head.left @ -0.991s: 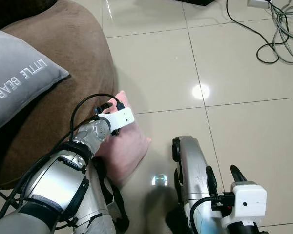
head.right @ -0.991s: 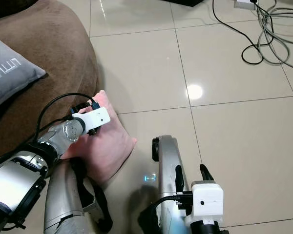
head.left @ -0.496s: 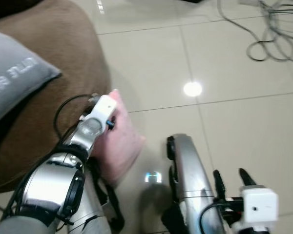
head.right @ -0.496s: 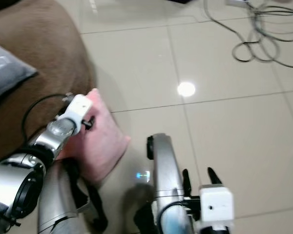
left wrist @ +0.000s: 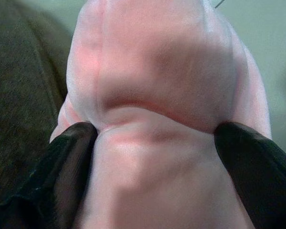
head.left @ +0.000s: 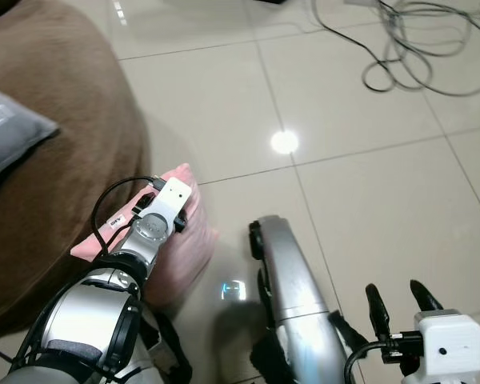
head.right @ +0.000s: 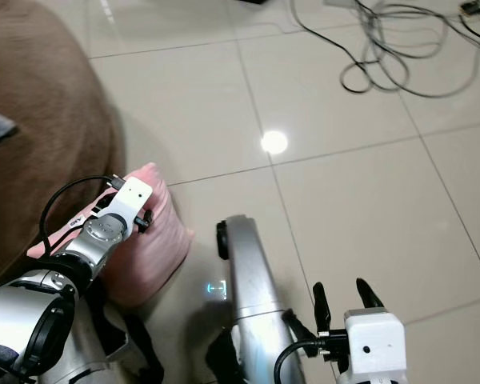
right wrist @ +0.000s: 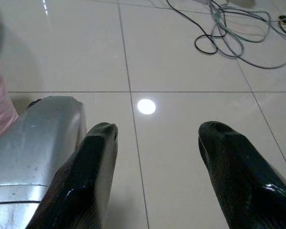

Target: Move the pillow to the sofa from floor

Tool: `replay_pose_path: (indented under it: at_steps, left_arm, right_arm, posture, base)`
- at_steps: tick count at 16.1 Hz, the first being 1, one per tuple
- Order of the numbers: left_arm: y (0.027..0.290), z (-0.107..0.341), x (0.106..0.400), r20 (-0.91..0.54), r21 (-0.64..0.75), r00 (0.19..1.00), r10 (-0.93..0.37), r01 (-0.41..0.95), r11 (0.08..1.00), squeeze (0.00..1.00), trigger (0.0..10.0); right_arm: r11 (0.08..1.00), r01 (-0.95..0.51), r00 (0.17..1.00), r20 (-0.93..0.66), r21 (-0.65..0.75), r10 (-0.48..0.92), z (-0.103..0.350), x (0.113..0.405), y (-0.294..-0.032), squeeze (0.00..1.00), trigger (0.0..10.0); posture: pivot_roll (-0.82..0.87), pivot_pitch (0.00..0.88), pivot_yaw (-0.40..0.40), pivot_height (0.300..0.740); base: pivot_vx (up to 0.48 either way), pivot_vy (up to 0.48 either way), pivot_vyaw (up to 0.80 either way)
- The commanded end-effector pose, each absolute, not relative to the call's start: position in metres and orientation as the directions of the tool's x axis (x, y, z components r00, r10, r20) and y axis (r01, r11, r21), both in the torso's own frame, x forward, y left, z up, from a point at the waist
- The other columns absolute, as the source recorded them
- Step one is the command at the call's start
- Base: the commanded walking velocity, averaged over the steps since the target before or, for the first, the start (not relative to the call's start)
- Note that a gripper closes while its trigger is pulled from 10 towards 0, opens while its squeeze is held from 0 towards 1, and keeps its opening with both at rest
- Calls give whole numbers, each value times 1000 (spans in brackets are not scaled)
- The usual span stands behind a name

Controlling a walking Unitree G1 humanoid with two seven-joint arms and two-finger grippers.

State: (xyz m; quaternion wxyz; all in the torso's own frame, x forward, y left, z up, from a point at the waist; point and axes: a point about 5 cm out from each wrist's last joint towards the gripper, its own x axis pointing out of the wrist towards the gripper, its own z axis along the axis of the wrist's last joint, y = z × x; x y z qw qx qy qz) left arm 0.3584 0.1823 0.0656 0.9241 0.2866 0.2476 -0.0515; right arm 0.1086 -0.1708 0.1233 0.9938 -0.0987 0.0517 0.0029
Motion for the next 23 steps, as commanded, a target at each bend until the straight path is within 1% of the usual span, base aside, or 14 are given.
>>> replay_pose_path:
  at_steps: [1, 10, 11, 12, 13, 17, 23]
  left_arm:
    - [183, 46, 345, -555, 462, 830, 58, 249, 851, 1000, 10000]
    - [182, 45, 345, -551, 399, 833, 54, 206, 894, 1000, 10000]
    - [183, 46, 345, -546, 372, 836, 48, 190, 909, 780, 0]
    - [183, 46, 345, -545, 364, 837, 46, 187, 912, 780, 0]
    - [185, 45, 344, -544, 369, 838, 52, 183, 911, 0, 0]
    - [189, 46, 344, -532, 395, 844, 73, 171, 903, 0, 0]
    - [190, 48, 345, -518, 336, 853, 70, 128, 933, 0, 0]
  right_arm:
    - [980, -6, 988, -153, -200, -25, 121, 101, -177, 0, 10000]
    - [980, -23, 985, -173, -199, -12, 120, 99, -176, 0, 10000]
    - [980, -27, 985, -174, -199, -9, 120, 100, -176, 0, 10000]
    - [980, -27, 985, -175, -199, -8, 120, 100, -176, 0, 10000]
    - [979, -32, 985, -175, -200, -4, 120, 101, -176, 0, 10000]
    - [978, -39, 984, -179, -203, 2, 120, 101, -178, 0, 10000]
    - [977, -48, 984, -180, -208, 10, 121, 103, -179, 0, 10000]
  posture:
    - [-555, 396, -61, 513]
    - [-544, 403, -73, 513]
    - [-542, 404, -75, 513]
    - [-542, 404, -75, 513]
    - [-537, 405, -78, 513]
    - [-538, 406, -86, 513]
    - [-532, 399, -91, 513]
  base:
    - [0, 0, 0]
    - [0, 0, 0]
    - [0, 0, 0]
    - [0, 0, 0]
    - [0, 0, 0]
    - [0, 0, 0]
    - [0, 0, 0]
